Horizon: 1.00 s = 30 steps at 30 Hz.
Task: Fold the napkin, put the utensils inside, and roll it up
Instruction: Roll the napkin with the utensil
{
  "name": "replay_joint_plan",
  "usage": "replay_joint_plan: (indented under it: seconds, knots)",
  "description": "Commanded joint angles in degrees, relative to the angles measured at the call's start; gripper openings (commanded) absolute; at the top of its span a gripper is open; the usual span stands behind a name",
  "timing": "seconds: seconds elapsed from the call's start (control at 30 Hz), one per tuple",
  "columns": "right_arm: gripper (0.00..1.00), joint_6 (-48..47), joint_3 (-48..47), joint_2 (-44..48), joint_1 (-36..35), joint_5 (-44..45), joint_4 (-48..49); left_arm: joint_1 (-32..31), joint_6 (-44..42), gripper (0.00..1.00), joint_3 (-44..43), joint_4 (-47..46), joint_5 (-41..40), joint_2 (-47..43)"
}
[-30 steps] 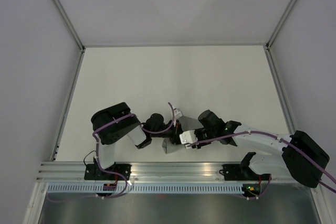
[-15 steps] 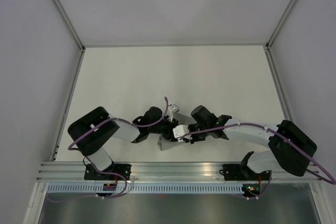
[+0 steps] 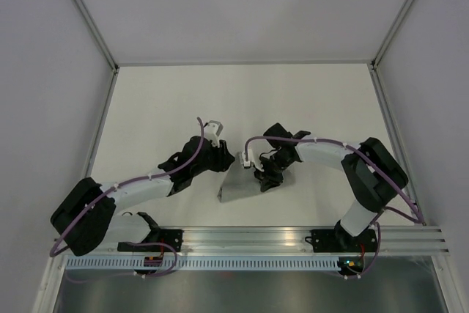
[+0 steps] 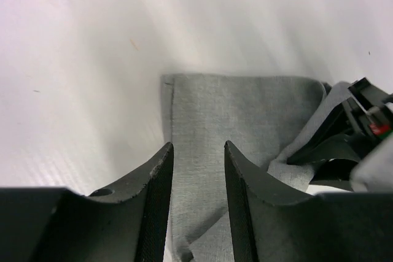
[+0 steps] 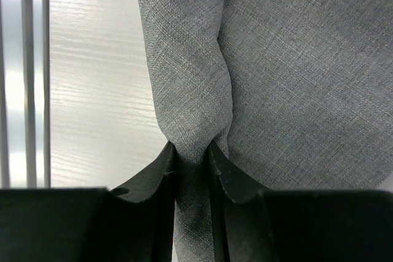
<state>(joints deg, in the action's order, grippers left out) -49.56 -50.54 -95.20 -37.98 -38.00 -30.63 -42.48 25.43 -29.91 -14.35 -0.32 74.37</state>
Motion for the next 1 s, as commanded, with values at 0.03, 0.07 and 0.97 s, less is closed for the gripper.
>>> replay_joint_plan:
  seconds: [0.03,0.07,0.97]
  knots:
    - [0.13,-6.0,-1.5,-10.8,3.9,6.1,-14.5,0.0,-4.2,0.43,4.0,0.9,-10.3,-8.9]
    - [0.13,-6.1,-3.5,-11.9,4.3,6.1,-15.9,0.0,-4.6,0.43,5.3,-1.7,-10.4,-10.4]
    - [0.14,1.3,-22.4,-32.7,5.5,8.8,-24.6,-30.2,-36.6,0.57,1.0,-10.7,-18.6,5.1]
